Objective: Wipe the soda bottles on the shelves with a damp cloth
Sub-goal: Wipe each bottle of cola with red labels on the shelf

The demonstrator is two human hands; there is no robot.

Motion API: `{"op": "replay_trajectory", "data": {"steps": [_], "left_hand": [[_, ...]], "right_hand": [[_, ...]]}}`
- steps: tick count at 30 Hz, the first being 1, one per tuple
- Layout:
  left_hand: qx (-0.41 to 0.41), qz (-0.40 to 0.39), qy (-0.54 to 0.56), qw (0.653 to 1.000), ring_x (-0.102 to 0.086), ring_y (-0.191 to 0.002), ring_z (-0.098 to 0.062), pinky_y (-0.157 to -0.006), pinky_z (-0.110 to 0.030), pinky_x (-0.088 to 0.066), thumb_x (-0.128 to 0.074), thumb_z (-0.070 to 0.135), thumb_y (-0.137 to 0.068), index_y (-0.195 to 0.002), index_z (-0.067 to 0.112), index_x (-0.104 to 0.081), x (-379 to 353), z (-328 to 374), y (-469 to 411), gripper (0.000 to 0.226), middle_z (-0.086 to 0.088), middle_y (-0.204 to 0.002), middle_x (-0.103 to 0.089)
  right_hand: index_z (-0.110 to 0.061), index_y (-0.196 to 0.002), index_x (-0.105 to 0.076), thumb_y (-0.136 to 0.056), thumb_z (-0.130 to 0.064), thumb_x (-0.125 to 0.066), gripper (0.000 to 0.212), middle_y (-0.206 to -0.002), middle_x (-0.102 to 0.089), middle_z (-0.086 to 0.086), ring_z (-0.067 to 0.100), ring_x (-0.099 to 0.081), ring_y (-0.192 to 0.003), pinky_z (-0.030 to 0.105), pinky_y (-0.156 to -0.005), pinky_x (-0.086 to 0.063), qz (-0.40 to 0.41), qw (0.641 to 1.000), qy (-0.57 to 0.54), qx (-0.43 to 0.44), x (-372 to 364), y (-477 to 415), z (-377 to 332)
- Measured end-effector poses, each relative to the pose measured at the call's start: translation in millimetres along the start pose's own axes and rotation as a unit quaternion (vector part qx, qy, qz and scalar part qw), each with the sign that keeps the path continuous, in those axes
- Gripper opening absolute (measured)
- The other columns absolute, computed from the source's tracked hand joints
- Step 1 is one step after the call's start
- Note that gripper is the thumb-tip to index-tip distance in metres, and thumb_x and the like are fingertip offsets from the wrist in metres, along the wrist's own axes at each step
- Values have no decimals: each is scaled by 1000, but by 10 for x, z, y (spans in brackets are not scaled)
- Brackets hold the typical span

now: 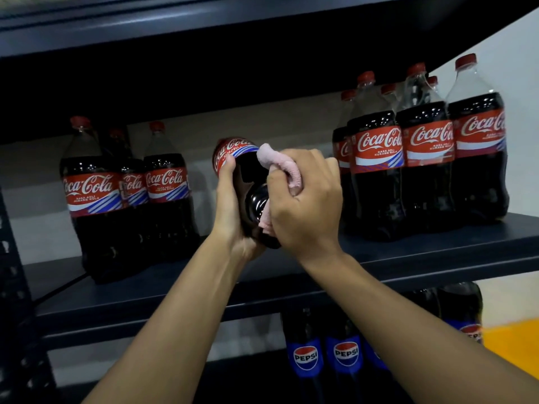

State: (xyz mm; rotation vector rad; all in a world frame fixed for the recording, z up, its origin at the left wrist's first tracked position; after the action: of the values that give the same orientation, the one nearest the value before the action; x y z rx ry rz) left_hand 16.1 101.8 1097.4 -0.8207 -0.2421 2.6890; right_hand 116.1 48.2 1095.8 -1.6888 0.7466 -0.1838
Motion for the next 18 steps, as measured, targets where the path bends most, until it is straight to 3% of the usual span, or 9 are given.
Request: {"op": "replay_trajectory", "data": {"steps": [2,5,8,10,14,16,18], "left_hand": [[-11,1,8,1000,-77,-82,-25,-72,-35,-63,-54,72,-94,-106,8,-77,49,-18,17,69,-14,-97,-77],[-42,32,4,999,-77,-88,-30,-78,-42,-64,-60,66,-93,-121,9,-74,174,-24,35,65,-16,-108,-76],[-65,62,-43,995,-75,-82,-28,-74,-43,-64,-64,63,-92,-125,11,-71,285,-6,66,61,-13,-102,-74],[-82,70,-78,991,-74,-81,-24,-73,-40,-64,-63,59,-96,-119,13,-72,365,6,79,52,-10,-97,-75],[-117,93,-132,980,-78,-82,-22,-67,-36,-63,-63,54,-98,-119,15,-72,479,43,98,45,-9,-97,-79],[-133,106,-157,973,-78,-95,-26,-77,-41,-63,-70,57,-92,-128,16,-71,558,89,81,55,-11,-111,-79],[-148,118,-190,963,-76,-109,-30,-92,-48,-61,-78,64,-82,-134,19,-68,621,134,68,70,-11,-121,-77]], "right_hand": [[-23,-83,-66,-90,-26,-55,14,-84,-65,-11,16,-53,-86,29,-80,-44,-36,997,-22,-61,30,-1,44],[-23,-82,-66,-89,-31,-53,17,-84,-68,-10,22,-60,-93,38,-83,-48,-90,985,-22,-147,123,-83,231],[-23,-84,-64,-89,-39,-47,24,-89,-67,-9,26,-55,-94,43,-83,-46,-157,975,107,-115,256,-155,490],[-22,-90,-66,-93,-40,-46,27,-94,-68,-4,29,-52,-95,44,-82,-44,-218,950,212,-71,314,-125,655],[-25,-100,-68,-97,-43,-44,30,-104,-72,-1,32,-58,-102,41,-82,-42,-412,835,361,-53,336,162,859],[-27,-107,-68,-99,-44,-37,36,-112,-72,-3,29,-60,-111,41,-88,-43,-518,776,348,-91,367,251,816],[-26,-124,-63,-104,-44,-30,43,-135,-64,-2,28,-54,-127,45,-102,-40,-603,715,335,-115,410,216,711]]}}
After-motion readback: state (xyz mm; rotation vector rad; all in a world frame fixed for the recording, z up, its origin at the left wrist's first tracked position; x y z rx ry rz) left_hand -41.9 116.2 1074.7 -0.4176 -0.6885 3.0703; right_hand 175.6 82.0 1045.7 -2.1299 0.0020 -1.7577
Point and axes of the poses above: each hand's wrist, its own y-axis away from the middle knuckle, its own x-axis out of the back of the hand, z = x × y, the point moved 2 cm from there along -y, towards the middle knuckle
